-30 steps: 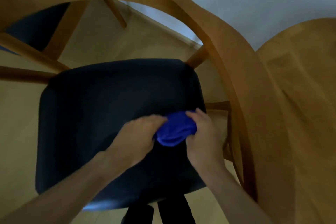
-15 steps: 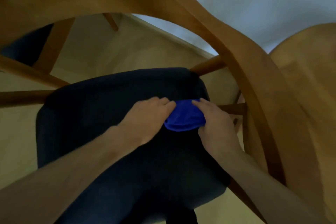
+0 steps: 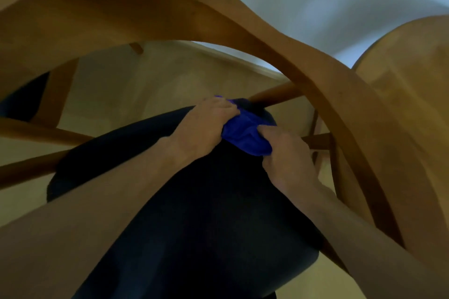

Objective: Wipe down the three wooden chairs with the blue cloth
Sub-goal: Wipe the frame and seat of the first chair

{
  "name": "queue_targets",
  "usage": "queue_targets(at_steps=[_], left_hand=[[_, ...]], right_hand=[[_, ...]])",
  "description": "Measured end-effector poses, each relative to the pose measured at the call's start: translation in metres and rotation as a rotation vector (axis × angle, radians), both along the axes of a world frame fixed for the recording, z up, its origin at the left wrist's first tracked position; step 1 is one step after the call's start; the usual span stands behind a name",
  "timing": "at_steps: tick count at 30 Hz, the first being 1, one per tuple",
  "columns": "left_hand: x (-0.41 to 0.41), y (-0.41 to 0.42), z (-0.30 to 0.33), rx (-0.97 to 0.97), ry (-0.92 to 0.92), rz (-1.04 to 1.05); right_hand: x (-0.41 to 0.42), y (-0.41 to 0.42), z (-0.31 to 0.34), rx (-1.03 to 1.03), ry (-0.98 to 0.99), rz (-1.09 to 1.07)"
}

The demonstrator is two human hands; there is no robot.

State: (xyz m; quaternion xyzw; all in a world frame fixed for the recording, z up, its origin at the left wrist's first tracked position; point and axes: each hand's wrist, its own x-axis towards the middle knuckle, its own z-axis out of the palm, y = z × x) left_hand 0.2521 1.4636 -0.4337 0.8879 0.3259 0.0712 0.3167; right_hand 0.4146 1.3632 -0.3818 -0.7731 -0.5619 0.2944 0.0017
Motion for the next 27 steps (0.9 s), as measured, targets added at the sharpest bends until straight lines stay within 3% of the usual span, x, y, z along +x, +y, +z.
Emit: queue_targets(at_steps=[4, 7, 10, 13, 18, 21, 24, 27], left_hand=[[-0.007, 0.004, 0.01, -0.079, 0.125, -0.141], [0.017, 0.027, 0.014, -0.02, 0.054, -0.036], [0.04, 0.021, 0.0, 0.055, 0.095, 0.127], [0.024, -0.009, 0.006, 0.022, 0.07, 0.206], [-0.041, -0.032, 0.024, 0.042, 0.018, 0.105], [-0.052, -0.007, 0.016, 0.057, 0.018, 0.217], [-0.055, 0.015, 0.003, -0.054, 0.103, 0.388], [-0.093, -0.011, 0.0, -0.1, 0.132, 0.576]], right_hand=[[0.004, -0.009, 0.022, -0.091, 0.07, 0.011], [0.008, 0.007, 0.02, 0.037, 0.065, -0.077], [0.005, 0.016, -0.002, 0.131, 0.0, -0.126], [-0.005, 0.007, -0.009, 0.044, -0.106, -0.058], [-0.015, 0.006, 0.024, -0.177, -0.04, 0.248], [-0.023, 0.038, 0.02, -0.041, -0.086, 0.27], [-0.045, 0.066, -0.001, 0.046, -0.089, 0.213], [-0.086, 0.057, -0.016, 0.073, -0.063, 0.324]])
